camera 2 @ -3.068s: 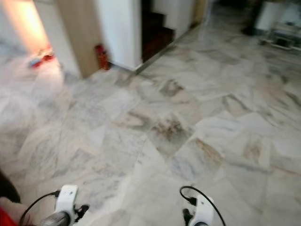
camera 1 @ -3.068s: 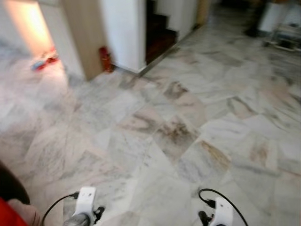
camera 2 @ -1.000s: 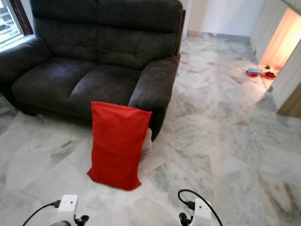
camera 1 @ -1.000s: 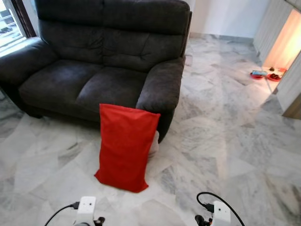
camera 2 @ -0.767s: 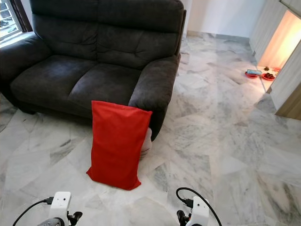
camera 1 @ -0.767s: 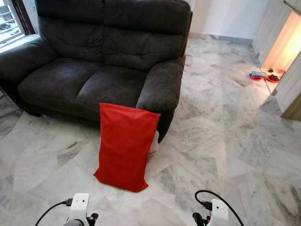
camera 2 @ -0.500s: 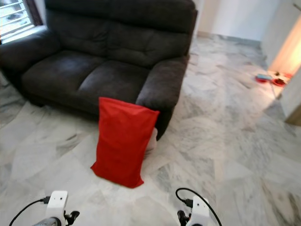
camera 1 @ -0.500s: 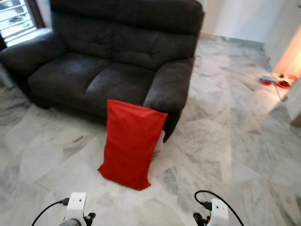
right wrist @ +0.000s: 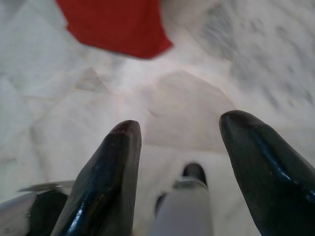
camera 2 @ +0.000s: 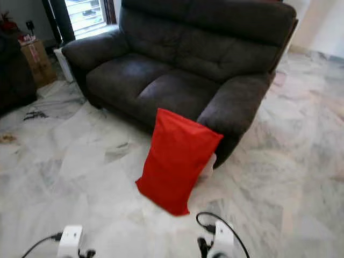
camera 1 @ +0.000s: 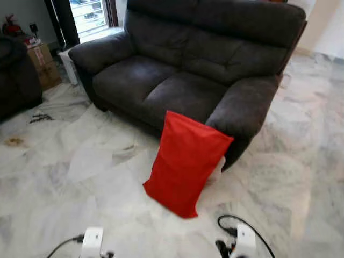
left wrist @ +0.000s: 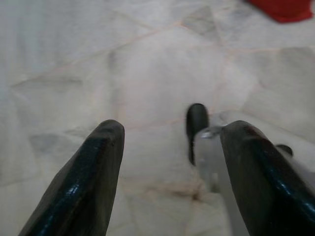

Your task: Move the pillow to the sofa from floor

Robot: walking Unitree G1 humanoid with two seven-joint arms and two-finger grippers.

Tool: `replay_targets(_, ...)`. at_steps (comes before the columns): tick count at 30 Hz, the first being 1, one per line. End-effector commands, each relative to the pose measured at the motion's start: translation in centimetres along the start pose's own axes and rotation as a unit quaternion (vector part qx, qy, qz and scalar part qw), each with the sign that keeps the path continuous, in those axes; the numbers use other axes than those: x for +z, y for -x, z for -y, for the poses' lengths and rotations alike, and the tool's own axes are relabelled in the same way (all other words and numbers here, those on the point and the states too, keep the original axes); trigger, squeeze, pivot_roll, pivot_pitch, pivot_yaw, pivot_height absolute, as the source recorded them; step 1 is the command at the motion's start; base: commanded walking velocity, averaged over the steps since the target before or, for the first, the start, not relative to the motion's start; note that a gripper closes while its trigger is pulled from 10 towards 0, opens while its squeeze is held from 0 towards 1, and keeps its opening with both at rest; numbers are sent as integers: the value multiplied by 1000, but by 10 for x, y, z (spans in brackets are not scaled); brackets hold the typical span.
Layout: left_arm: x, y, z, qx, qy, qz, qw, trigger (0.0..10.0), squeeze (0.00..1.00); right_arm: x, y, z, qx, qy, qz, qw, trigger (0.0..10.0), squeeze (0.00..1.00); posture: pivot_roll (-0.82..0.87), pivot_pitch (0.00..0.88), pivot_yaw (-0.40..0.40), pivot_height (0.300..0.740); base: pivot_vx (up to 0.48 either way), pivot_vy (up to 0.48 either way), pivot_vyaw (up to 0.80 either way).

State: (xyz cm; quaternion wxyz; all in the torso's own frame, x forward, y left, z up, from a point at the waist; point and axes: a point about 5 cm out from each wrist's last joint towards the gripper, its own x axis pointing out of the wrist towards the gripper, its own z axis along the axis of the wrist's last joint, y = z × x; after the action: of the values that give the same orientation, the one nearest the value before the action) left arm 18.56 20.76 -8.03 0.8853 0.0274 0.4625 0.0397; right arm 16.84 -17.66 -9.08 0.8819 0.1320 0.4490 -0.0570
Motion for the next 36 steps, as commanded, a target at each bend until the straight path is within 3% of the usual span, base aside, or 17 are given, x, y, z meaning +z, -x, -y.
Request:
replay_targets(1,1,0,1,2,-6,1,1000,10000,0,0,0,2,-4,-7,-1,1000,10000,0,-58,0,-52,740,0,0,0)
replay_targets(11,-1,0,2,2,-1,-2,1000,10000,0,0,1,6,-18,-5,-4,1000,10000,0,-58,0,-54,740,0,0,0)
replay_targets(18,0,0,-5,7,1,-4,1000,10000,0,-2,2,11,-27,-6,-11,1000,10000,0,-58,0,-55,740,0,330,-455)
replay_targets(29,4,1,-17,13,3,0,1000,10000,0,0,1,9,-27,-11,-6,1000,10000,0,-56,0,-53,740,0,336,0)
replay_targets(36,-1,3,-30,21,6,-3,1000,10000,0,0,1,9,-30,-12,-6,999,10000,0,-56,0,-54,740,0,442,-552)
